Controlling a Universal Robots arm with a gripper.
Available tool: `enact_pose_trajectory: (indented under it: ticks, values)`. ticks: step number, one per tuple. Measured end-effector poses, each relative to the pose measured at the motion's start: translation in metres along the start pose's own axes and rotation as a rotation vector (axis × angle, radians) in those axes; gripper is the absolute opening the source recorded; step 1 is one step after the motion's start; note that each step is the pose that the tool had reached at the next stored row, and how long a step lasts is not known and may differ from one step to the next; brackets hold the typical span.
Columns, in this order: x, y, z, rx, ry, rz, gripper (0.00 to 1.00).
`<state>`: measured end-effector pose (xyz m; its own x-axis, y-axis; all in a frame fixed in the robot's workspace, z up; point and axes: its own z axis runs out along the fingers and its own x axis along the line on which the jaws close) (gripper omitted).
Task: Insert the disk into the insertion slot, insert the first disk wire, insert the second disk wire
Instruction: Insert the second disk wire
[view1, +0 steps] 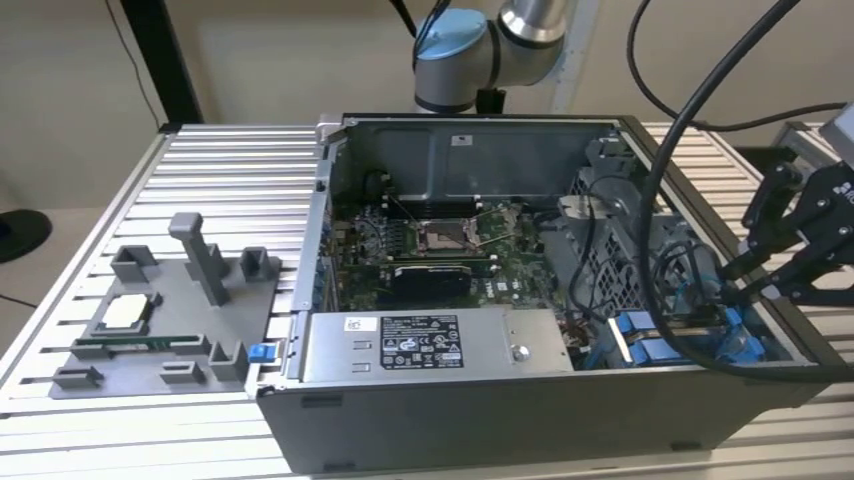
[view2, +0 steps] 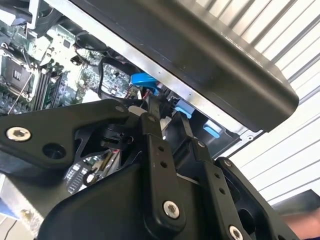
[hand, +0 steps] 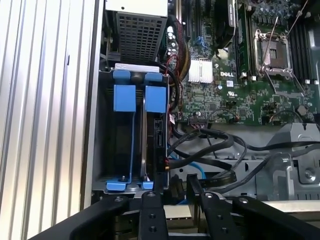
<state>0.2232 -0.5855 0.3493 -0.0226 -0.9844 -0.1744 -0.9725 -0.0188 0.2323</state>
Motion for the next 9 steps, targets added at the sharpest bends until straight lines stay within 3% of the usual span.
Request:
enact_pose_trajectory:
  ticks: [4,8,9]
  values:
    - [0.0068,0.0002,-0.0012,-0.0006,-0.0228,-0.006,1.00]
    - [0.0150,0.0003,-0.0027,-0.0009,-0.0386,-0.010,1.00]
    - [0.0162,0.0003,-0.0029,-0.0012,-0.0456,-0.012,1.00]
